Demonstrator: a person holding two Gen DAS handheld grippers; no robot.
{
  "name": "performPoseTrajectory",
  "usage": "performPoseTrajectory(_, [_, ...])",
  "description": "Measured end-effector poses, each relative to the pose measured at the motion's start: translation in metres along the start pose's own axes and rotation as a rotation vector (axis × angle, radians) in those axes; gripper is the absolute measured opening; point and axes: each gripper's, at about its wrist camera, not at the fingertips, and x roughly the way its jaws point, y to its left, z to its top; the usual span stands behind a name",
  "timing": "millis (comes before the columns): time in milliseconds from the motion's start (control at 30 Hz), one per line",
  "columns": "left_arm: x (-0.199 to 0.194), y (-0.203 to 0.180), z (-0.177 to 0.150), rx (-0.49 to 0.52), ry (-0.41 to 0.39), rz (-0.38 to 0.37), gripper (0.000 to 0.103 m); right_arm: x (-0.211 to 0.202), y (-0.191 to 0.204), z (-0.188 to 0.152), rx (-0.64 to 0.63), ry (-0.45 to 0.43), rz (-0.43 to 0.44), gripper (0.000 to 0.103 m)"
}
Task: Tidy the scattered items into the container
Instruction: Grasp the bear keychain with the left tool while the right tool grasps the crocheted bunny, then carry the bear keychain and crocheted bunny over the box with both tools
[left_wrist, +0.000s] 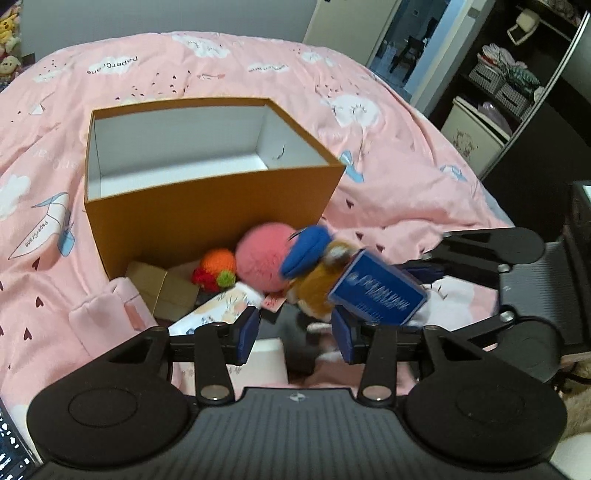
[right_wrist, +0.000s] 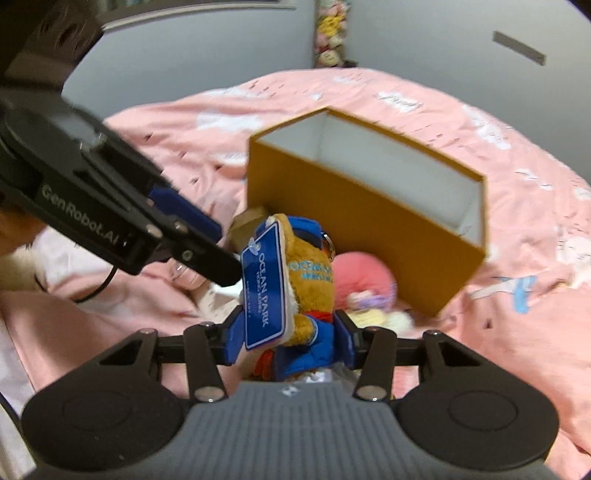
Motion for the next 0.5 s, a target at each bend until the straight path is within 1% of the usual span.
performPoseTrajectory(100, [0.006, -0.002, 0.006, -0.018, -0.003, -0.006, 0.052, -0.013, -0.013, 0.001, 0.030, -0.027, -0.060, 0.053])
performPoseTrajectory(267, [0.024, -0.004, 0.013, -0.042, -0.007, -0.058, 0.052, -0.026, -0.037, -0.003, 0.101, -0.051, -0.152, 0.053])
performPoseTrajectory(367, [0.039, -0.006, 0.013, -0.059, 0.016, -0.091, 0.053, -0.027, -0.052, -0.009, 0.139, -0.044, -0.199, 0.053])
performPoseTrajectory(467, [0.058, -0.009, 0.012, -0.096, 0.050, -0.108, 0.059, -0.022, -0.061, -0.017, 0.152, -0.019, -0.232, 0.053])
performPoseTrajectory(500, [0.065, -0.009, 0.011, -0.114, 0.058, -0.113, 0.060, -0.018, -0.063, -0.020, 0.154, -0.007, -0.242, 0.053])
